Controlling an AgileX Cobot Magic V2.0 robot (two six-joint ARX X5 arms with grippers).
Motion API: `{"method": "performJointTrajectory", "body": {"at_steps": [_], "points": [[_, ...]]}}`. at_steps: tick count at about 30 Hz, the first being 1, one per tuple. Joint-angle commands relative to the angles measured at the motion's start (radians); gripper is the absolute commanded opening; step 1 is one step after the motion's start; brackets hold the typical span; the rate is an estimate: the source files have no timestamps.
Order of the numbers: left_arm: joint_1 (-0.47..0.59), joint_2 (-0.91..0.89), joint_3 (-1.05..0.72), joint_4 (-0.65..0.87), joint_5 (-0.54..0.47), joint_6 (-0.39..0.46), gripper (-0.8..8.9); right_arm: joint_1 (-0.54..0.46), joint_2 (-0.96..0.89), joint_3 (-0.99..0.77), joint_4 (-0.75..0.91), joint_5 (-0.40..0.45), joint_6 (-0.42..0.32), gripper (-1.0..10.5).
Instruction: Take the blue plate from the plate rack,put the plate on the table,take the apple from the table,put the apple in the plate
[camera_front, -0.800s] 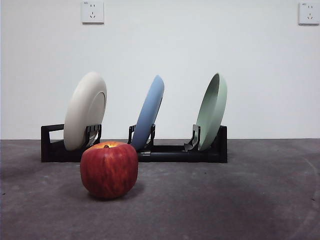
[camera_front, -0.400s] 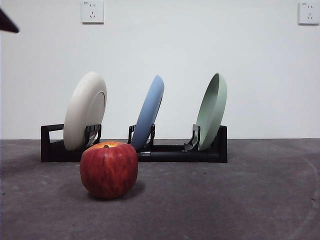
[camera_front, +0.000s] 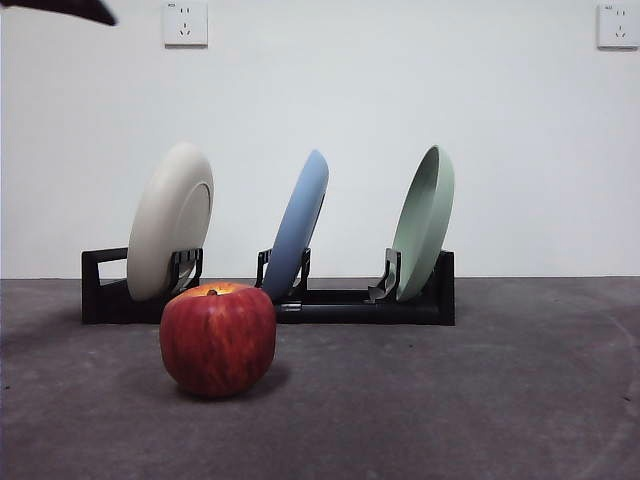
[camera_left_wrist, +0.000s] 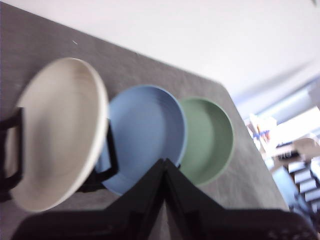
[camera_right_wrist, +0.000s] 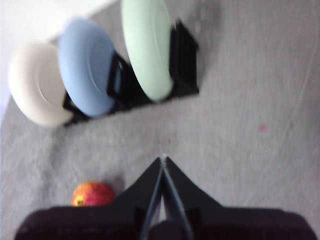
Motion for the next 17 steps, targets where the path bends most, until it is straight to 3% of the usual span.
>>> {"method": "performJointTrajectory", "body": {"at_steps": [1,9,13,17], "points": [[-0.055,0.102,0.152,-0.117,0.004,0.105,-0.05,0.001,0.033,0.006,-0.032,-0.008,-0.033,0.0],[-0.234,0.471,0.644,-0.423,-0.070,0.198,-0.05,0.001,0.055,0.006,-0.065,-0.006,-0.086,0.0],[-0.324,0.642,0.825,-0.452,-0.185,0.198,-0.04,0.001,0.055,0.006,-0.068,-0.005,-0.085,0.0],[-0.375,0.754,0.864,-0.454,-0.248,0.193,0.21,0.001,0.057,0.006,-0.066,-0.001,-0.085,0.0]]}}
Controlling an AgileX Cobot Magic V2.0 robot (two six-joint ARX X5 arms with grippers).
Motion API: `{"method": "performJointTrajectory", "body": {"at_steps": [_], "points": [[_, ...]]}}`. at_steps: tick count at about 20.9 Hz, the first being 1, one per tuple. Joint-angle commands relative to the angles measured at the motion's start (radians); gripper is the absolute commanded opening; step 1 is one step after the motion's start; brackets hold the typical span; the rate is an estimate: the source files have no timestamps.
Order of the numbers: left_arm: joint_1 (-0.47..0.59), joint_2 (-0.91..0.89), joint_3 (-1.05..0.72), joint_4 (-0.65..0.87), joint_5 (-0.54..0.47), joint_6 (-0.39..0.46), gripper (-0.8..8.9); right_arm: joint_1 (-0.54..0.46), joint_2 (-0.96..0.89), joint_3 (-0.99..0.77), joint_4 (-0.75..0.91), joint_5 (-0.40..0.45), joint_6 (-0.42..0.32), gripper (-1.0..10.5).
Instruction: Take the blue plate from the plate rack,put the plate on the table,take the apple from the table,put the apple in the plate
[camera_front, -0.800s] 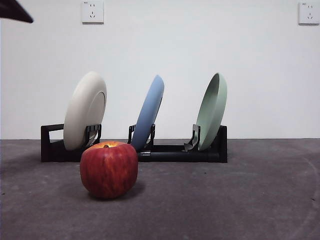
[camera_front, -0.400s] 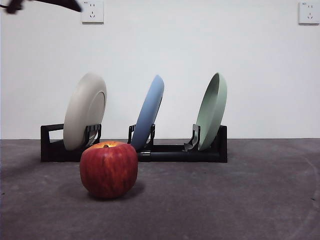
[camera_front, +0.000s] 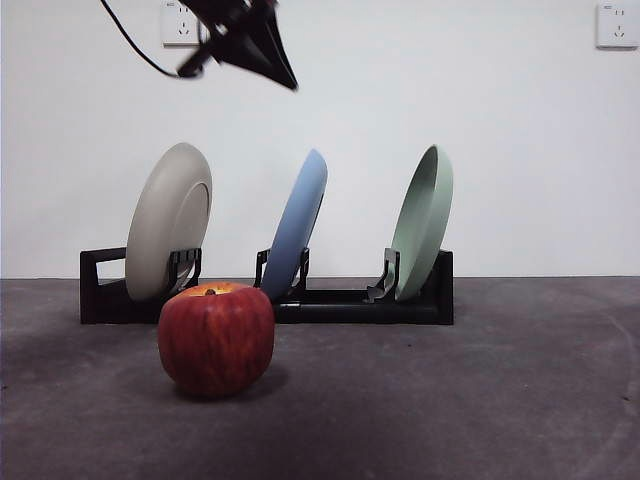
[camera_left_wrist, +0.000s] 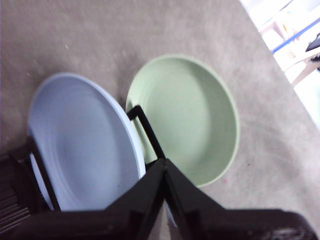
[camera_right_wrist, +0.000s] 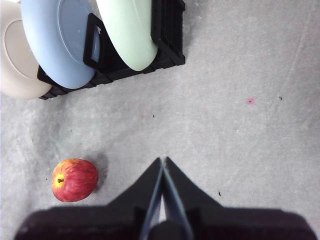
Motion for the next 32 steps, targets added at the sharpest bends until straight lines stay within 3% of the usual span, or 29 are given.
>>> {"method": "performJointTrajectory", "body": {"at_steps": [1,2,4,6,11,13,16,20,23,32], "points": [[-0.021,0.060,-0.002,-0.005,-0.049,0.010,0.92,0.001,0.002,0.005,0.006,0.000,-0.013,0.0],[-0.030,0.078,-0.002,-0.002,-0.072,0.010,1.67,0.001,0.002,0.005,0.005,0.000,-0.013,0.0],[-0.042,0.102,-0.002,0.010,-0.083,0.006,1.67,0.001,0.002,0.005,0.000,0.000,-0.013,0.0],[-0.055,0.110,-0.002,0.019,-0.115,0.006,2.50,0.001,0.002,0.005,-0.017,0.001,-0.013,0.0],[-0.073,0.112,-0.002,0.040,-0.116,0.003,2.51,0.001,0.002,0.005,-0.025,0.005,-0.013,0.0],[-0.075,0.114,-0.002,0.043,-0.121,0.003,2.26,0.001,0.002,0.005,-0.025,0.007,-0.013,0.0],[-0.075,0.114,-0.002,0.048,-0.123,0.003,1.14,0.001,0.002,0.005,-0.041,0.008,-0.013,0.0],[-0.075,0.114,-0.002,0.050,-0.123,0.003,0.98,0.001,0.002,0.005,-0.050,0.008,-0.013,0.0],[-0.079,0.114,-0.002,0.058,-0.123,0.003,-0.06,0.001,0.002,0.005,-0.053,0.008,-0.013,0.0],[-0.079,0.104,-0.002,0.041,-0.116,-0.042,-0.06,0.001,0.002,0.005,-0.072,0.008,-0.013,0.0]]}}
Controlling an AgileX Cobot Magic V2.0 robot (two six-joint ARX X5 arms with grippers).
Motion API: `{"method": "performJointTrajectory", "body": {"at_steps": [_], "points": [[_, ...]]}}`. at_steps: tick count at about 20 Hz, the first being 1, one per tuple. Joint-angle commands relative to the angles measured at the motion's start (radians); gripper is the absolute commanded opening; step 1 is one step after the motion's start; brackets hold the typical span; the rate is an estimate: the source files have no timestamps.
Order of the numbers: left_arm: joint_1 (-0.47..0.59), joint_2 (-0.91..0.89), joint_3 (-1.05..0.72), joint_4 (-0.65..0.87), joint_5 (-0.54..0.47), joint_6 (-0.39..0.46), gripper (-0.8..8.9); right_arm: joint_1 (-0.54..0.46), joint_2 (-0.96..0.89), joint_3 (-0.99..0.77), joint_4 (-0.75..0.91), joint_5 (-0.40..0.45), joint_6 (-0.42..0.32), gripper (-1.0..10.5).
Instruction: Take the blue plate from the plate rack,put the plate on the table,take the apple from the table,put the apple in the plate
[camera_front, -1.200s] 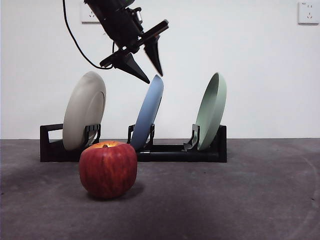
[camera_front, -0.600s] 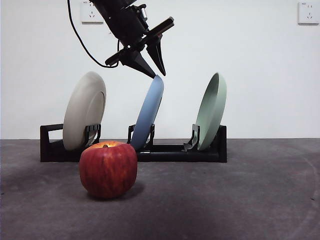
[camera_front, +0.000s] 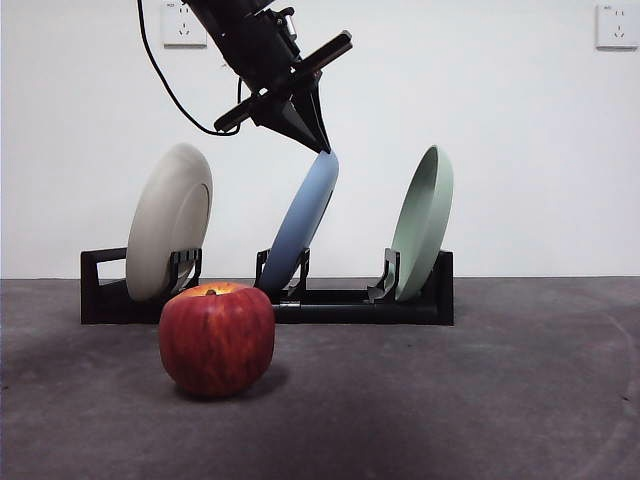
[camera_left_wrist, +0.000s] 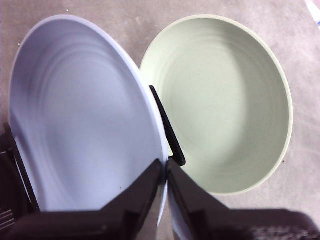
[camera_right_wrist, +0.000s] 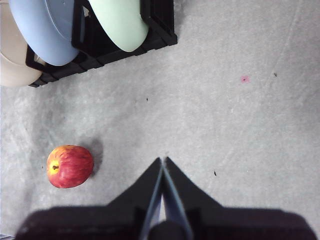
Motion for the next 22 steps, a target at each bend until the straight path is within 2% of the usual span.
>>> {"method": "performJointTrajectory", "body": {"at_steps": [1,3,10,13,17,22], "points": [[-0.001,-0.009,-0.001,-0.002,-0.004,-0.007,-0.06,0.001,0.001,0.003,-0.002,0.004,-0.011,0.0],[-0.001,-0.025,-0.001,-0.001,-0.005,-0.007,-0.06,0.001,0.001,0.003,-0.004,0.013,-0.010,0.0],[-0.003,-0.113,-0.001,0.039,-0.010,-0.007,-0.06,0.001,0.001,0.003,-0.054,0.125,-0.014,0.0],[-0.015,-0.167,-0.001,0.050,-0.005,0.008,-0.06,0.001,-0.002,0.003,-0.081,0.132,-0.029,0.0],[-0.064,-0.237,-0.001,0.043,0.049,0.087,-0.06,0.001,-0.058,0.003,-0.090,0.181,-0.029,0.0],[-0.210,-0.282,-0.001,0.031,0.040,0.196,-0.06,0.001,-0.186,0.003,-0.098,0.267,-0.007,0.0]]}}
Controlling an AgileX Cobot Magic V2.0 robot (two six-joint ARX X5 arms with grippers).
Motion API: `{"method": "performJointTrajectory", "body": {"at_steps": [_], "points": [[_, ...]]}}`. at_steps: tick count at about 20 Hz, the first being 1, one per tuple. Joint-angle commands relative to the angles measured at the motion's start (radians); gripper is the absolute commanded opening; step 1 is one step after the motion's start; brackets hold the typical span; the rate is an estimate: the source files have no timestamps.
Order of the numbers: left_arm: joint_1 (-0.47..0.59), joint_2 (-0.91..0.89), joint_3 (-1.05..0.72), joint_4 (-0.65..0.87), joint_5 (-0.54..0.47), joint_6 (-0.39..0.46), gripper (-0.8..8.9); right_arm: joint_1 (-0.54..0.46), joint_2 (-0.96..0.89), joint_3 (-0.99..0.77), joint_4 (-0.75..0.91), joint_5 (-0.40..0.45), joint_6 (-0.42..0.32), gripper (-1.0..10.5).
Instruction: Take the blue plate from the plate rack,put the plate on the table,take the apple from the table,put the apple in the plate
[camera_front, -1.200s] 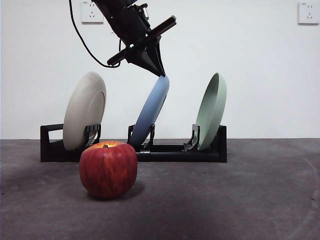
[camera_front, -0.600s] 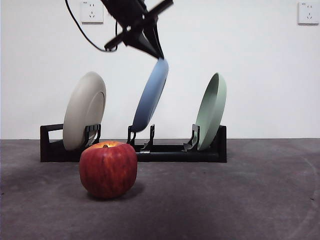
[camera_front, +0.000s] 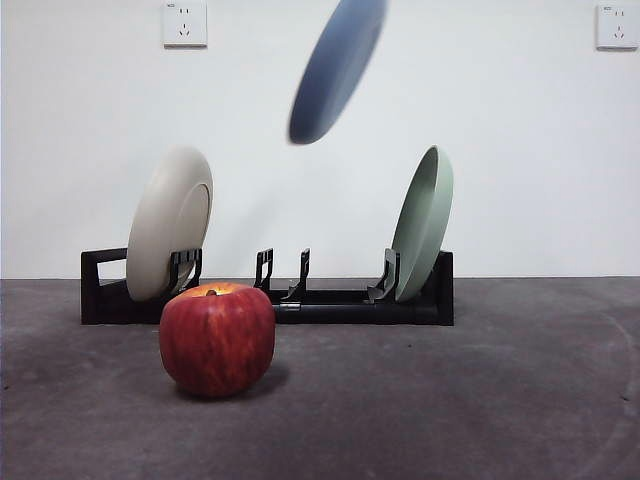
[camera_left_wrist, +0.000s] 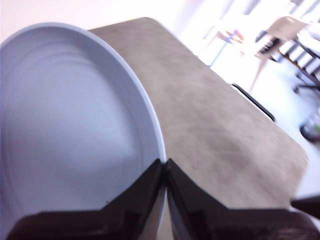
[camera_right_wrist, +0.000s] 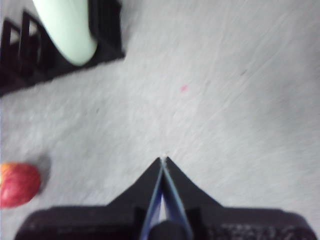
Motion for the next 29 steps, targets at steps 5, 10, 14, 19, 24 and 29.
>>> {"method": "performJointTrajectory", "body": {"at_steps": [5,10,14,19,24,29], "points": [[-0.206,-0.006,-0.001,-0.096,-0.103,0.207,-0.06,0.001,-0.187,0.006,-0.006,0.122,0.081,0.0],[-0.376,-0.003,-0.001,-0.180,-0.194,0.267,-0.06,0.001,-0.309,0.023,-0.006,0.193,0.197,0.0],[-0.496,0.029,-0.002,-0.201,-0.330,0.290,-0.06,0.001,-0.331,0.074,-0.013,0.240,0.251,0.0],[-0.577,0.167,-0.002,-0.247,-0.451,0.342,-0.06,0.001,-0.331,0.232,-0.071,0.363,0.198,0.0],[-0.577,0.284,-0.002,-0.248,-0.489,0.342,-0.06,0.001,-0.331,0.341,-0.120,0.402,0.147,0.0],[-0.575,0.369,-0.002,-0.244,-0.569,0.349,-0.06,0.001,-0.331,0.391,-0.170,0.443,0.137,0.0]]}}
